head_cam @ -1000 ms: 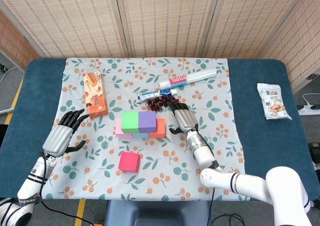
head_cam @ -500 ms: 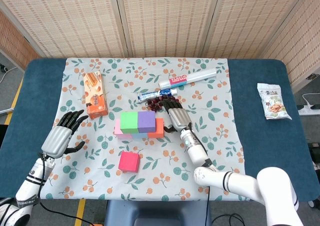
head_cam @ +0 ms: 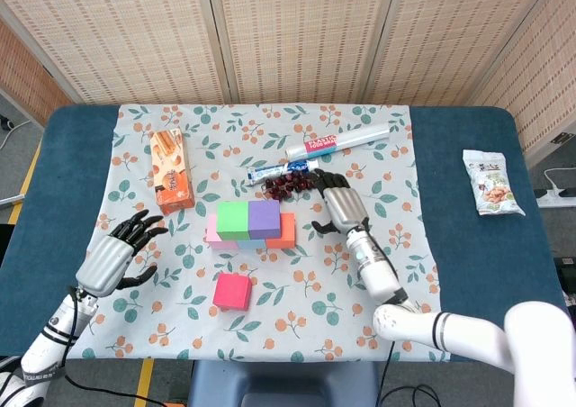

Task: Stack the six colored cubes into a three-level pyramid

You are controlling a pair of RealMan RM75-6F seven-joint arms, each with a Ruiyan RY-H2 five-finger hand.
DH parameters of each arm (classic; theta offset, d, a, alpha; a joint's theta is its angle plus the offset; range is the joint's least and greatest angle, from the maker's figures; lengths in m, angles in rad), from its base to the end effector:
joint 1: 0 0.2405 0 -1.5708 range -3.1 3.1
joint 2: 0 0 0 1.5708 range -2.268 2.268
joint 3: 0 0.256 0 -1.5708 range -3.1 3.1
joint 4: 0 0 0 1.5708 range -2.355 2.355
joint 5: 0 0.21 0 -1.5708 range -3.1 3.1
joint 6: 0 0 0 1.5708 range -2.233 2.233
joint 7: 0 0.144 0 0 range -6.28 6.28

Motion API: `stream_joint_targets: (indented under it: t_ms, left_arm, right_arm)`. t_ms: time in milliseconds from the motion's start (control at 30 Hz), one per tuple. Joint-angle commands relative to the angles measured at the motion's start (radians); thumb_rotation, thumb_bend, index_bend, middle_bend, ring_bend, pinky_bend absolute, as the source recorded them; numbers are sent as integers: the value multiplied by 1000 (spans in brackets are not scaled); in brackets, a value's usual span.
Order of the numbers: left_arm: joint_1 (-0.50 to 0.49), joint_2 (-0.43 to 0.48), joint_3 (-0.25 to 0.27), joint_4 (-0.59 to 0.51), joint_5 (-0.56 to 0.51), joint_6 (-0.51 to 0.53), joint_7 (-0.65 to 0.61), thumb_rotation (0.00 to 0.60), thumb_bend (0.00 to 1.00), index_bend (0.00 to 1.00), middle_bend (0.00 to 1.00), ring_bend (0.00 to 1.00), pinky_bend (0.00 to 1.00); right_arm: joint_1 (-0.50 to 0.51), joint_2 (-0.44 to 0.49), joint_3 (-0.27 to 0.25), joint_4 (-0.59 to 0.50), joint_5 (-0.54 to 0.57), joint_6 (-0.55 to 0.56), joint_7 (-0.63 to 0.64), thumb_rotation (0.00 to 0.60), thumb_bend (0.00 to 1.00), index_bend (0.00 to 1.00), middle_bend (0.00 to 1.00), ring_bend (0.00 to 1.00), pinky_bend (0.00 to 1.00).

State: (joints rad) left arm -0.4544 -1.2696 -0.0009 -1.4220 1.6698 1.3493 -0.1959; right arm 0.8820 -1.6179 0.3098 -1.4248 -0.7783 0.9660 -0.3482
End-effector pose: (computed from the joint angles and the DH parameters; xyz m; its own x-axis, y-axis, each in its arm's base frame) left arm -0.2414 0.2737 0.0929 0.3367 0.0946 0.9368 0.8434 -0.4726 -0.2554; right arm -0.1091 -0.3898 -0.0152 0.2244 -0.2769 0.9343 -0.9665 -0.1861 0.1770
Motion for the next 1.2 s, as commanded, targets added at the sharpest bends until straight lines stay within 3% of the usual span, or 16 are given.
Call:
stream_joint_targets:
  t_ms: [33,133,267,433,633,900,1200]
  left_arm:
    - [-30,53,68,-21,116,3,-159,600,309,284,211,150,313]
    - [-61,54,93,-30,171,-10,-231,600,307,283,216,175,322]
    - [-111,22,111,-36,209,-78,-236,600,308,262,204,166,296]
    - [-171,-18,120,-55,193,-201,-231,600,310,192,150,116,255]
    - [-182,-71,109,-55,126,-270,-186,600,313,165,134,108,252]
    - [-199,-134,84,-47,64,-328,-84,600,315,122,69,19,198]
    - [-213,-167,69,-44,22,-362,-52,600,314,158,100,64,244]
  right_arm:
    - [-88,153,17,-166,-69,102,37,600,86,0,0,0,0]
    - [-143,239,27,-253,-96,154,68,600,86,0,0,0,0]
    - [-204,322,18,-328,-124,193,104,600,86,0,0,0,0]
    - [-262,380,6,-367,-154,214,162,600,86,0,0,0,0]
    - [-306,418,-5,-381,-190,231,211,600,86,0,0,0,0]
    - [-333,439,-11,-384,-216,229,246,600,86,0,0,0,0]
    - [-347,447,-12,-375,-218,225,262,600,85,0,0,0,0]
